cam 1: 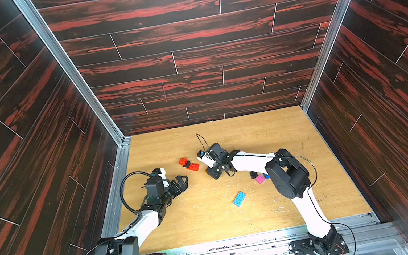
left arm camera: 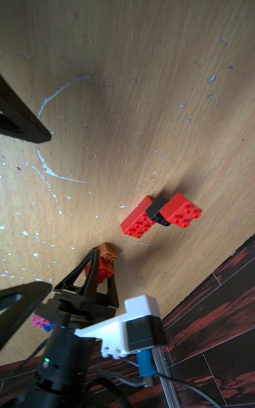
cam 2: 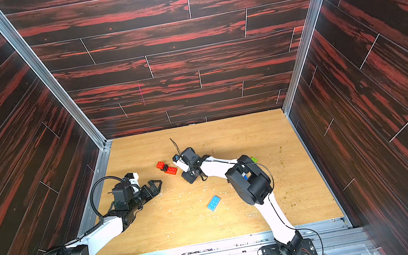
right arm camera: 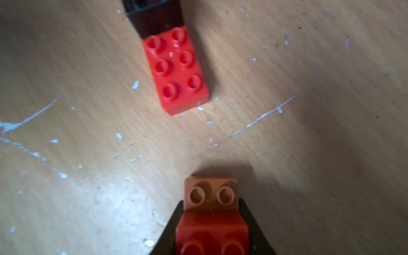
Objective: Assemble the letter v with lego
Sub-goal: Pick up the lego brick from the center of the board.
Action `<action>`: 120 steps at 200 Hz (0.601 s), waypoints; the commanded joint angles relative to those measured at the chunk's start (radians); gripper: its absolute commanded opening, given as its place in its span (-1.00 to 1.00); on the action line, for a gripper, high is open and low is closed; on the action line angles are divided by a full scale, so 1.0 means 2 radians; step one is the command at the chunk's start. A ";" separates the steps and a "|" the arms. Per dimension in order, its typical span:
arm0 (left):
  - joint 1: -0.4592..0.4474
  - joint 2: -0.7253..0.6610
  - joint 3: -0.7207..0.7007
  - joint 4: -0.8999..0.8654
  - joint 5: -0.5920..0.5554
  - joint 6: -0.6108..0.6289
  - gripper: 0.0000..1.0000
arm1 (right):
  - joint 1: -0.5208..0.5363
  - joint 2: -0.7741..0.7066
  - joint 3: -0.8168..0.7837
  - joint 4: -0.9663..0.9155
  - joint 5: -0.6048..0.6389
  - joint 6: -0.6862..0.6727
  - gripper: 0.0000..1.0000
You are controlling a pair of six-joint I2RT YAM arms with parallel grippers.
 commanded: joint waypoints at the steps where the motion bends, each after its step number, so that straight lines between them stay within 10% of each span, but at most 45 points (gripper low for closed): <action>1: 0.002 0.002 0.016 0.007 0.009 0.005 1.00 | -0.002 0.027 0.044 -0.057 -0.003 -0.024 -0.49; 120: 0.002 0.049 0.041 0.000 0.016 0.022 1.00 | 0.001 0.066 0.160 -0.103 -0.030 -0.046 -0.52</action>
